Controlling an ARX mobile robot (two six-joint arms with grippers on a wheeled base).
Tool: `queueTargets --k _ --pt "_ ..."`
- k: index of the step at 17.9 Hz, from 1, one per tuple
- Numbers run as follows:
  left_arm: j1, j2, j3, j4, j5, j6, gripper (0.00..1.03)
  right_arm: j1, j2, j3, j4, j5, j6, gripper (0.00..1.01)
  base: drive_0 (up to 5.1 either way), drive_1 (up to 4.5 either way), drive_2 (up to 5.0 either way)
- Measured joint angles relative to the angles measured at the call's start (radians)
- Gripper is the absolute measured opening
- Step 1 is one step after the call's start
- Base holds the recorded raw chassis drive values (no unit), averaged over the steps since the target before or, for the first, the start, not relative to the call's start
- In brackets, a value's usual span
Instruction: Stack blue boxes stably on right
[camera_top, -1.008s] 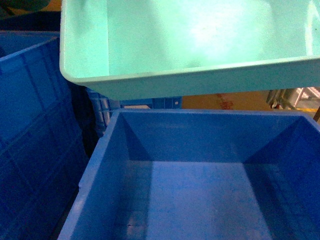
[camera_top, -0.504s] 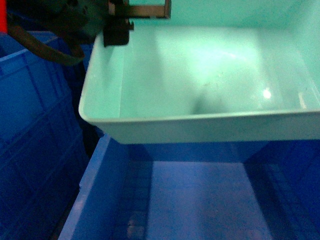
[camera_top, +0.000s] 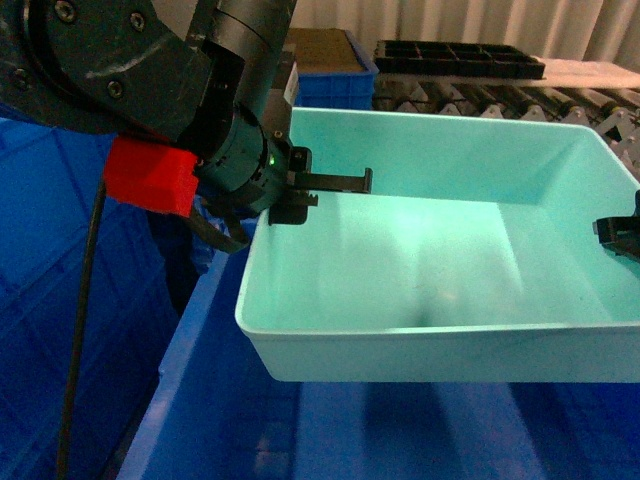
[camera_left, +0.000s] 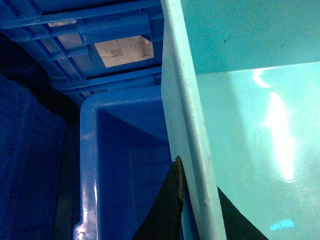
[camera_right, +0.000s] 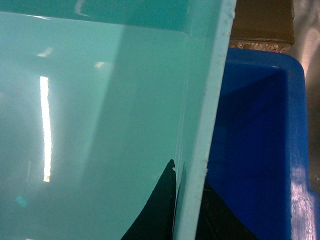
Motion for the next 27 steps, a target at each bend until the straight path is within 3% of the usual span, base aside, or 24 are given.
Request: queueTargets --k 5,9,14,16,18,20,23,27 --pt "0.017 0.025 -0.002 0.009 0.017 -0.029 0.05 -0.021 0.058 0.043 -0.014 -0.022 -0.014 0.08 0.0 0.0 0.0" --pt "0.028 0.048 -0.06 0.04 0.029 -0.082 0.05 -0.024 0.088 0.047 -0.021 -0.035 -0.044 0.08 0.0 0.0 0.0" --pt "0.028 0.069 -0.074 0.051 0.029 -0.106 0.05 -0.02 0.099 0.045 -0.018 -0.034 -0.071 0.08 0.0 0.0 0.0" --pt "0.027 0.066 -0.08 0.046 0.026 -0.11 0.05 -0.003 0.1 0.027 -0.002 -0.012 -0.081 0.08 0.0 0.0 0.0" --pt "0.027 0.048 -0.098 0.053 0.03 -0.087 0.05 0.019 0.069 -0.022 0.027 0.021 -0.069 0.08 0.0 0.0 0.0" --pt "0.027 0.0 -0.12 0.039 0.06 -0.037 0.05 0.037 -0.025 -0.102 0.018 0.055 -0.013 0.08 0.0 0.0 0.0" --pt "0.024 -0.01 -0.161 -0.013 0.067 -0.062 0.05 0.056 -0.027 -0.109 -0.043 0.07 -0.016 0.08 0.0 0.0 0.0" --pt "0.0 -0.01 -0.167 -0.026 0.063 -0.066 0.05 0.05 -0.029 -0.119 -0.073 0.077 -0.013 0.08 0.0 0.0 0.0"
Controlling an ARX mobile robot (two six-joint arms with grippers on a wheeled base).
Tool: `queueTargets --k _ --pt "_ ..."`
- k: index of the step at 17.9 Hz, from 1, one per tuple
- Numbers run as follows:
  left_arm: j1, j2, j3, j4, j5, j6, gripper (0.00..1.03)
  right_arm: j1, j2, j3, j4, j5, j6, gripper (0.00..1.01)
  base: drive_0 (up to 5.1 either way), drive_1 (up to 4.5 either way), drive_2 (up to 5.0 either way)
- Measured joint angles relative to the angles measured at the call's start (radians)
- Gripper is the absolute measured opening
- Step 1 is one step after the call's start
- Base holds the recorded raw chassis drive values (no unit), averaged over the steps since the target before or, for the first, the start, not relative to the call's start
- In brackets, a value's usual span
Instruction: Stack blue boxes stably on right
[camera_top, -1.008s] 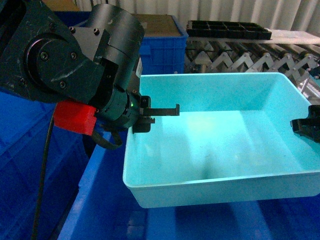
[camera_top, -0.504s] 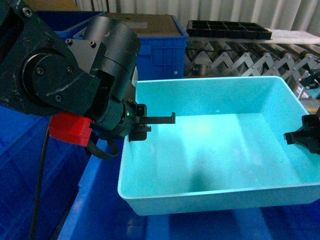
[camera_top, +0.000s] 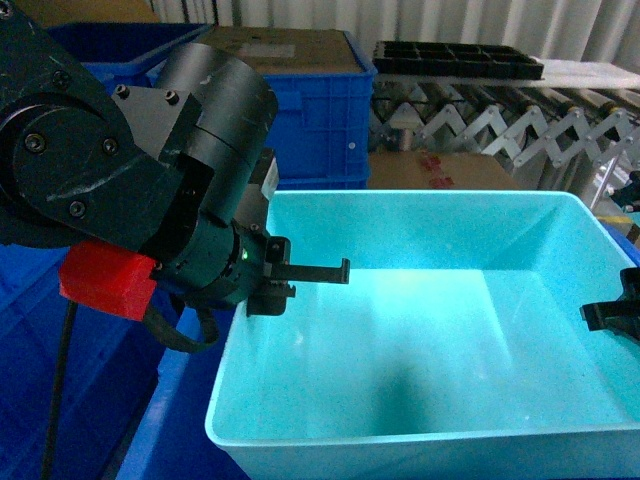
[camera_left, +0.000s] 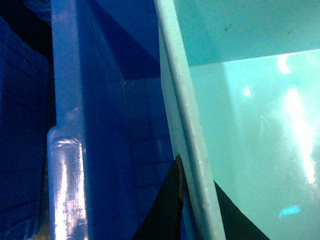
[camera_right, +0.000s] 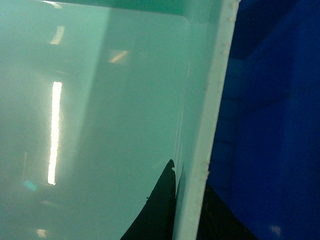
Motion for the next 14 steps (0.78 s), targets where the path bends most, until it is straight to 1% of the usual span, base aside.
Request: queueTargets --k 2,4,6,9,11,14 --pt "-0.015 0.005 0.008 0.003 -0.014 -0.002 0.05 -0.012 0.0 0.0 0.005 -0.001 -0.002 0.08 0.0 0.0 0.0" --pt "-0.021 0.024 0.03 0.002 -0.021 -0.003 0.05 -0.022 0.012 -0.001 0.029 0.0 -0.012 0.08 0.0 0.0 0.0" --pt "-0.038 0.079 0.074 -0.022 -0.027 -0.003 0.05 -0.044 0.058 -0.001 0.034 -0.001 -0.02 0.08 0.0 0.0 0.0" --pt "-0.06 0.134 0.103 -0.028 -0.029 -0.028 0.05 -0.071 0.096 -0.001 0.041 -0.003 -0.049 0.07 0.0 0.0 0.0" --pt "-0.069 0.158 0.122 -0.034 -0.034 -0.042 0.05 -0.083 0.129 0.01 0.043 -0.011 -0.058 0.07 0.0 0.0 0.0" --pt "-0.068 0.18 0.128 -0.037 -0.04 -0.061 0.05 -0.086 0.164 0.044 0.036 -0.023 -0.082 0.07 0.0 0.0 0.0"
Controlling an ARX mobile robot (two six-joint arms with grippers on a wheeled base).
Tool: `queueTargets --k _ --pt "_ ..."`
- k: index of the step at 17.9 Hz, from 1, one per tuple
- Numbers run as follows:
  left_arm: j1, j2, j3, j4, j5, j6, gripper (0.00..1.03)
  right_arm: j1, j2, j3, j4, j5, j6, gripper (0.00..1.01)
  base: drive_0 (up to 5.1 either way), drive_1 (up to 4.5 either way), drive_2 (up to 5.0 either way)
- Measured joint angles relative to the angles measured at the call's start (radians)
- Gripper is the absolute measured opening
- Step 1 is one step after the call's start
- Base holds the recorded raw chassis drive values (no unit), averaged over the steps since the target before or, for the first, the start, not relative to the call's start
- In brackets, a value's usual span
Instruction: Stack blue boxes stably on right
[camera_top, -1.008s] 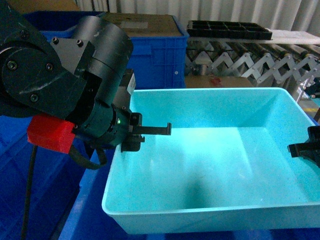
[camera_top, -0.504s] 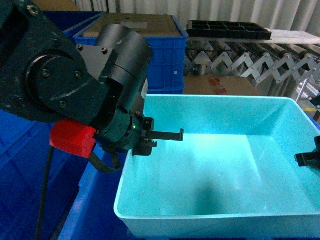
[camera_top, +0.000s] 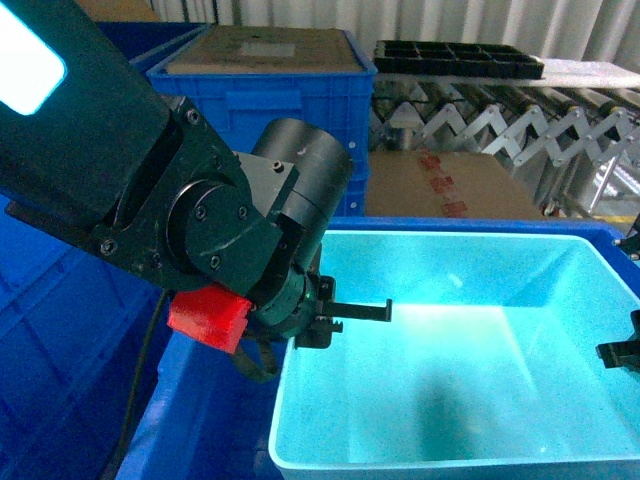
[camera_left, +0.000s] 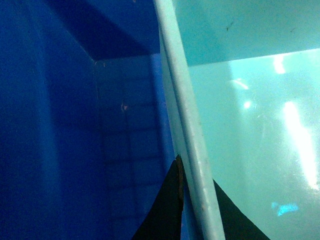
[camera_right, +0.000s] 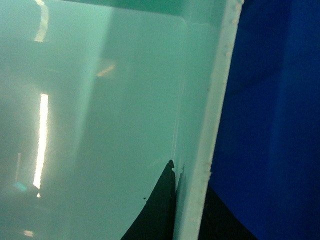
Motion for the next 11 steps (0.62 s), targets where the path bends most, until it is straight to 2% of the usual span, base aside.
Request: queueTargets --k 11 --pt "0.019 0.012 0.011 0.008 0.003 -0.014 0.05 0.014 0.008 0.028 -0.018 -0.005 -0.013 0.07 0.0 0.0 0.0"
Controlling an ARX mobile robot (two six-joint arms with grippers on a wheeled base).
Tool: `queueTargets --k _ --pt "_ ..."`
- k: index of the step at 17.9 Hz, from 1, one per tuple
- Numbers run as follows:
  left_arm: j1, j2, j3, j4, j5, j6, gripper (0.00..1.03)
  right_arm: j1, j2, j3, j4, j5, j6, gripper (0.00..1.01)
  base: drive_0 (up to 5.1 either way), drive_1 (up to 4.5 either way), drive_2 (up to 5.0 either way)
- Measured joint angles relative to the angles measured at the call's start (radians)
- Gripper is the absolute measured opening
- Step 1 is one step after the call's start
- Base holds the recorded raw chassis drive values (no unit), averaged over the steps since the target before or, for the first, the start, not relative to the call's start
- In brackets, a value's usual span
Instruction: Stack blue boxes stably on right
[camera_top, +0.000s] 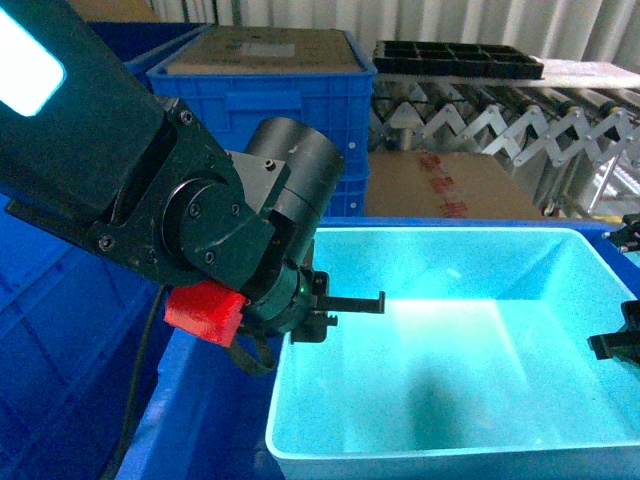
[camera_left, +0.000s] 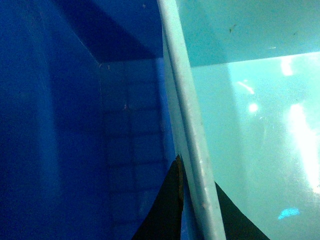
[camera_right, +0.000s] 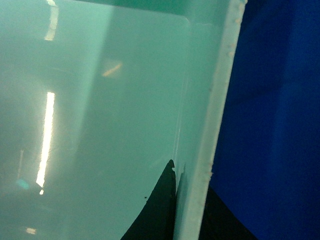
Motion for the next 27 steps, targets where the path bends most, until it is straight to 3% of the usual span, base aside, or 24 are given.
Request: queueTargets --k 1,2,7,9,10,13,15,17,20,24,27 --pt "0.0 0.0 0.0 -0.006 0.0 -0.003 0.06 0.0 0.0 0.0 -0.002 0.0 0.0 0.07 0.0 0.0 0.0" --pt "0.003 0.0 0.0 -0.018 -0.005 0.021 0.17 0.003 0.0 0.0 -0.002 0.001 -0.003 0.07 0.0 0.0 0.0" --pt "0.005 0.003 -0.002 -0.032 -0.028 0.041 0.27 0.006 0.0 0.002 0.006 0.005 -0.014 0.07 0.0 0.0 0.0" --pt "0.007 0.003 -0.002 -0.025 -0.057 0.064 0.45 0.013 0.001 0.003 0.02 0.087 -0.093 0.22 0.0 0.0 0.0" --pt "0.013 0.003 -0.002 -0.02 -0.054 0.068 0.56 0.011 0.002 0.003 0.01 0.094 -0.114 0.33 0.0 0.0 0.0" --pt "0.003 0.003 -0.002 -0.018 -0.051 0.087 0.86 0.017 0.002 0.008 -0.009 0.081 -0.132 0.64 0.0 0.0 0.0" --pt "0.002 0.003 0.002 -0.008 -0.045 0.098 1.0 0.028 0.001 0.009 -0.004 0.072 -0.135 0.83 0.0 0.0 0.0" --pt "0.005 0.003 0.006 0.026 -0.053 0.121 0.98 0.033 0.001 0.015 0.023 0.066 -0.134 1.0 0.0 0.0 0.0" --pt "0.023 -0.012 0.026 0.024 -0.076 0.132 0.98 0.047 -0.001 0.042 0.063 0.068 -0.134 0.98 0.0 0.0 0.0" --pt "0.031 -0.082 0.127 0.04 -0.069 0.145 0.98 0.093 -0.056 0.157 0.064 0.029 -0.066 0.98 0.0 0.0 0.0" --pt "0.064 -0.225 0.195 0.085 -0.048 0.196 0.98 0.081 -0.136 0.228 0.068 0.007 -0.011 0.98 0.0 0.0 0.0"
